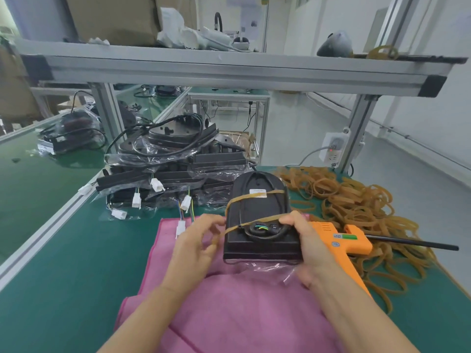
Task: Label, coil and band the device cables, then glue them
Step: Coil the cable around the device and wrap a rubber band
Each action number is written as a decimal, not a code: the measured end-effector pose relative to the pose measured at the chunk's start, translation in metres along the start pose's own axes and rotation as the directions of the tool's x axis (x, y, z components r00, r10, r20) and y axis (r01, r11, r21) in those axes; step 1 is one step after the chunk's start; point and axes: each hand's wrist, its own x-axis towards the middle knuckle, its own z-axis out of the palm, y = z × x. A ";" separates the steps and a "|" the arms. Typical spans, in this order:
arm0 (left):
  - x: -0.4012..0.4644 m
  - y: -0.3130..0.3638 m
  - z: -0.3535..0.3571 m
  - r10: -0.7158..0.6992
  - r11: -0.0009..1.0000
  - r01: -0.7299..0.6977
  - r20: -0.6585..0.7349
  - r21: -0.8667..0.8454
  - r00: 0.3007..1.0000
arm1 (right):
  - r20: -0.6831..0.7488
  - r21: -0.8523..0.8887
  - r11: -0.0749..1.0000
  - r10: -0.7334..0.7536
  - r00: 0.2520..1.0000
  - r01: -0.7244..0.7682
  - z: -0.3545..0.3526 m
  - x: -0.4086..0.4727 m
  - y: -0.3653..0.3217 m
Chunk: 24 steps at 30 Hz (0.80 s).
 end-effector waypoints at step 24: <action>0.012 -0.006 -0.015 -0.295 0.827 0.361 0.214 -0.431 0.931 | 0.043 -0.066 0.997 0.030 0.999 -0.027 -0.006 -0.003 0.023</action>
